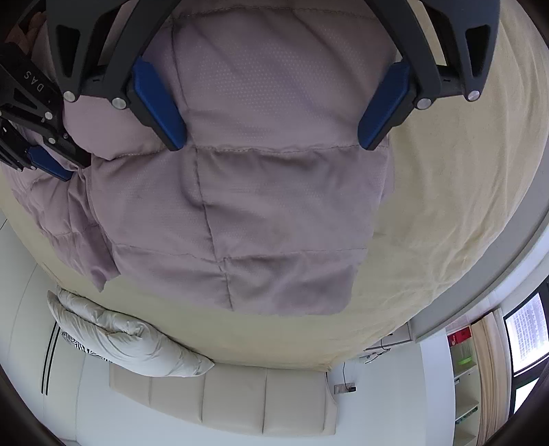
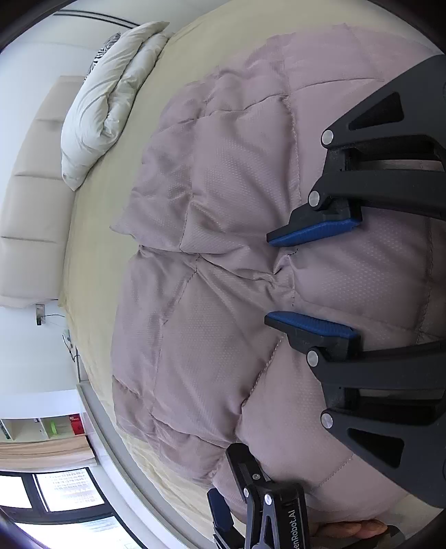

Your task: Fold large clothes

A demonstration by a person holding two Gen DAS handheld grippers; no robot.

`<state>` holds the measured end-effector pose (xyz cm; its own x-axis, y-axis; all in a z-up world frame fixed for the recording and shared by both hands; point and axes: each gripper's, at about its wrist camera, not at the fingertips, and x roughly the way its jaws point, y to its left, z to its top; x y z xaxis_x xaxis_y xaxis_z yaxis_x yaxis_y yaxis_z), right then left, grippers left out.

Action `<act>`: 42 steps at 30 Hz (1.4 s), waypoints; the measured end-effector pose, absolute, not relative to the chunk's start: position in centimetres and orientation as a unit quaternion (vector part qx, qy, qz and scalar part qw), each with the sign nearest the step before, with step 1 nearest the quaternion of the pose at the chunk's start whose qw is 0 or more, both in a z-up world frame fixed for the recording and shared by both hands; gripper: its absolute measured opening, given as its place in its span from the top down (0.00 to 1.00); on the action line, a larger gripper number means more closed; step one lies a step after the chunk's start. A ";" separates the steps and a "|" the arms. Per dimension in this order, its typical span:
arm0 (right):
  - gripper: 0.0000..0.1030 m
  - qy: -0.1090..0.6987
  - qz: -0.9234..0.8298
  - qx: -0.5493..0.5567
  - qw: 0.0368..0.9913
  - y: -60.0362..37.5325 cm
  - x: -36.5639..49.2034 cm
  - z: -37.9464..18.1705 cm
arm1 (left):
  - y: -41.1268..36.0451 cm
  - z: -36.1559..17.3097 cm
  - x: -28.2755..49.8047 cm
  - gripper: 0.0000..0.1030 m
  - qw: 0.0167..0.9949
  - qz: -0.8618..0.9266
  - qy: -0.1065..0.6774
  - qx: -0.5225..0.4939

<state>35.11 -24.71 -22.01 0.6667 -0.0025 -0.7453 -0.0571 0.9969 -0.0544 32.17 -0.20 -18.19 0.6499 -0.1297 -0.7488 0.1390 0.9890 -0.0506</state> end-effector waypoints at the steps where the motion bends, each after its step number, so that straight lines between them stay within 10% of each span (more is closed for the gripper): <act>1: 0.61 0.406 0.015 -0.036 0.913 -24.8 35.1 -22.2 | -0.2 -18.3 32.2 0.00 0.909 -0.074 0.411 0.006; 12: 0.61 0.414 0.063 0.043 0.907 -28.3 34.5 -20.1 | 1.1 -16.8 31.6 0.00 0.902 -0.090 0.422 -0.020; 17: 0.28 0.338 -0.025 0.044 0.940 -34.5 29.9 -16.9 | 1.2 -15.9 29.4 0.00 0.910 -0.087 0.406 -0.008; 27: 0.26 0.383 -0.062 0.040 0.921 -39.4 29.8 -22.8 | 1.7 -17.3 29.6 0.00 0.903 -0.095 0.418 -0.022; 42: 0.16 0.399 0.042 0.316 0.860 -53.0 27.9 -20.2 | 16.5 -17.2 31.7 0.00 0.810 -0.142 0.468 -0.325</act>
